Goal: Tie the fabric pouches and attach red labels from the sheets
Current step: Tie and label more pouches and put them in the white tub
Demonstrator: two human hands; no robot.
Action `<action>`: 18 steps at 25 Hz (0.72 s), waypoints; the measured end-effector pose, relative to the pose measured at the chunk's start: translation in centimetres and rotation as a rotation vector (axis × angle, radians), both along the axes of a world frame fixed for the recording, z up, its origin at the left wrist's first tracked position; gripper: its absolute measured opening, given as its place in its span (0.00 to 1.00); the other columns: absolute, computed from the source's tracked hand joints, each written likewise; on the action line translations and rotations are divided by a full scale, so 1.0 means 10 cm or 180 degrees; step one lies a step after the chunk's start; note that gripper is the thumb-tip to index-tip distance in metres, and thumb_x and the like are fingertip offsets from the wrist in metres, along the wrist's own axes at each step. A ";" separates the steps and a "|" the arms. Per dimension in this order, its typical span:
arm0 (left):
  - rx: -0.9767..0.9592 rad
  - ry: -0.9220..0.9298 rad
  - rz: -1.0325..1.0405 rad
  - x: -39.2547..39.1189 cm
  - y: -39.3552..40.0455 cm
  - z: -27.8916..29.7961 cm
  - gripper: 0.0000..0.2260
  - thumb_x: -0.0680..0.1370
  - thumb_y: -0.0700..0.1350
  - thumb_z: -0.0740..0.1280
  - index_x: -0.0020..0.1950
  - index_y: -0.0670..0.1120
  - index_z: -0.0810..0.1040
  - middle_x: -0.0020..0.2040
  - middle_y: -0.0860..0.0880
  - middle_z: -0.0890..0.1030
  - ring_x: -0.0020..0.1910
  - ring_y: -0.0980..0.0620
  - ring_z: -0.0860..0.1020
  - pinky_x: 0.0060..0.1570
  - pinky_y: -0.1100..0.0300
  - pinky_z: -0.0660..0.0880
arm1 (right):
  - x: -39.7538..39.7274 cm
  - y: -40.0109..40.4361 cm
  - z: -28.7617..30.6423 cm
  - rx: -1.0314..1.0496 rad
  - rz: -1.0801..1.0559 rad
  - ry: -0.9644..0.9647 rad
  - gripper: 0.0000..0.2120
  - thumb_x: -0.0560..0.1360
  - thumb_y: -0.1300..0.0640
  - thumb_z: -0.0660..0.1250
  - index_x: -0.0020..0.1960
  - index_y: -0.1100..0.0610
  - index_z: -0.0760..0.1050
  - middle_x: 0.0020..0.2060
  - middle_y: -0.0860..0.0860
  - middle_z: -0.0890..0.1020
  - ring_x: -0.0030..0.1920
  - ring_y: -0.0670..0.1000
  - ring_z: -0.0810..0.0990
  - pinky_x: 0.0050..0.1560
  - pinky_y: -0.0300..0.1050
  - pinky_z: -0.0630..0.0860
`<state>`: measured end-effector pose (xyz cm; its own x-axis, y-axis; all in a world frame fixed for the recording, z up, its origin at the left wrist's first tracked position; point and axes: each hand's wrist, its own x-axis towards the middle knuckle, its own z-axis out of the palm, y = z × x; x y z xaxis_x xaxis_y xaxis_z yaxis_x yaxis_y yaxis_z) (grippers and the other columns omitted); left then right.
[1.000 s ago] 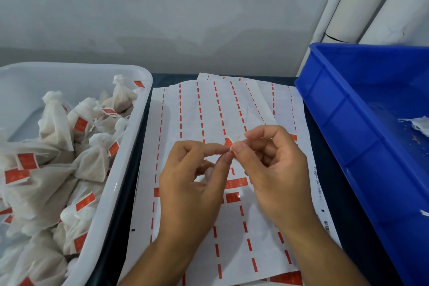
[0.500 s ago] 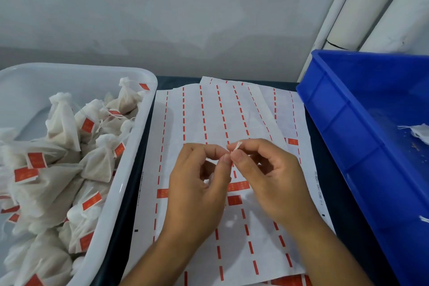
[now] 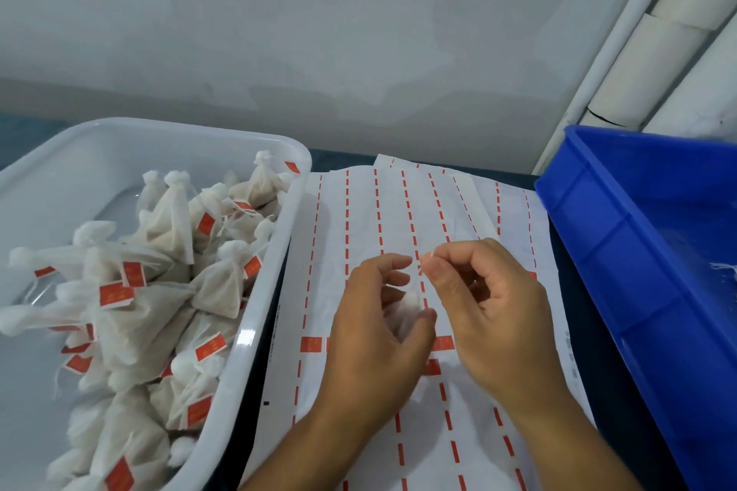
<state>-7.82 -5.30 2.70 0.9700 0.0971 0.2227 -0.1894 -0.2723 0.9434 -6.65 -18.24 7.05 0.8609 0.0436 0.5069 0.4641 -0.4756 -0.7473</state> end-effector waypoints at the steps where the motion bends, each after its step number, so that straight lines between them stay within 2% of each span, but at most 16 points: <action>1: -0.0072 0.0035 0.0064 0.02 0.00 -0.02 0.25 0.75 0.47 0.76 0.67 0.61 0.70 0.59 0.62 0.77 0.59 0.58 0.78 0.57 0.65 0.79 | 0.02 0.06 0.06 -0.0047 0.0011 -0.0079 0.04 0.79 0.49 0.67 0.50 0.39 0.75 0.44 0.36 0.81 0.51 0.40 0.81 0.46 0.28 0.77; 2: -0.0188 0.0098 0.0133 0.03 0.01 -0.03 0.25 0.75 0.48 0.76 0.68 0.60 0.70 0.60 0.59 0.78 0.59 0.56 0.79 0.57 0.60 0.81 | 0.04 0.12 0.13 -0.0053 0.0058 -0.0116 0.01 0.80 0.47 0.66 0.51 0.41 0.75 0.45 0.36 0.80 0.51 0.40 0.81 0.47 0.28 0.77; 5: -0.0381 0.0345 0.0380 0.08 0.04 -0.02 0.31 0.74 0.52 0.78 0.73 0.61 0.66 0.65 0.57 0.76 0.61 0.53 0.79 0.60 0.52 0.81 | 0.14 0.33 0.39 0.0009 0.0248 -0.0166 0.06 0.81 0.44 0.64 0.53 0.46 0.76 0.46 0.39 0.80 0.49 0.42 0.82 0.46 0.28 0.76; 8: -0.0551 0.0586 0.0481 0.12 0.06 -0.02 0.34 0.75 0.54 0.77 0.75 0.64 0.61 0.66 0.61 0.74 0.60 0.59 0.78 0.61 0.56 0.80 | 0.35 0.61 0.68 0.0060 0.0422 -0.0301 0.04 0.84 0.49 0.64 0.52 0.48 0.76 0.43 0.41 0.80 0.46 0.46 0.81 0.45 0.32 0.76; 11: -0.0269 0.0690 0.0551 0.11 0.04 0.02 0.27 0.76 0.56 0.74 0.68 0.66 0.63 0.60 0.66 0.74 0.55 0.63 0.78 0.54 0.63 0.81 | 0.65 0.95 0.88 0.0209 0.0433 -0.0339 0.06 0.83 0.53 0.66 0.50 0.53 0.79 0.41 0.45 0.82 0.43 0.47 0.82 0.46 0.43 0.79; 13: -0.0257 0.0605 0.0389 0.08 0.02 0.03 0.25 0.77 0.55 0.74 0.67 0.67 0.64 0.58 0.67 0.75 0.54 0.64 0.77 0.47 0.66 0.81 | 0.86 1.17 0.91 0.0157 0.0469 -0.0218 0.05 0.82 0.54 0.68 0.48 0.53 0.79 0.38 0.44 0.82 0.41 0.48 0.83 0.47 0.48 0.80; 14: -0.0315 0.0588 0.0299 0.07 0.02 0.03 0.25 0.76 0.55 0.74 0.67 0.68 0.65 0.58 0.66 0.76 0.54 0.64 0.78 0.46 0.64 0.82 | 0.95 1.27 0.88 0.0059 0.0513 -0.0134 0.06 0.82 0.55 0.68 0.47 0.52 0.79 0.37 0.43 0.81 0.40 0.47 0.83 0.47 0.47 0.80; 16: -0.0422 0.0565 0.0170 0.06 0.03 0.03 0.23 0.74 0.54 0.74 0.65 0.67 0.68 0.56 0.65 0.77 0.52 0.60 0.79 0.44 0.59 0.83 | 1.07 1.39 0.75 -0.0193 0.0586 0.0020 0.06 0.82 0.56 0.68 0.46 0.53 0.80 0.36 0.42 0.80 0.38 0.42 0.81 0.45 0.36 0.78; 18: -0.0413 0.0494 0.0122 0.06 0.05 0.03 0.21 0.74 0.51 0.73 0.62 0.65 0.70 0.56 0.63 0.78 0.51 0.58 0.80 0.44 0.61 0.82 | 1.13 1.42 0.61 -0.0461 0.0568 0.0101 0.06 0.82 0.55 0.68 0.48 0.54 0.82 0.38 0.41 0.81 0.38 0.39 0.78 0.41 0.26 0.71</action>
<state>-7.17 -4.81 3.04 0.9868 0.1526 0.0541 -0.0308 -0.1507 0.9881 4.67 -4.07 13.20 0.8485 0.2668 0.4570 0.5277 -0.4914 -0.6928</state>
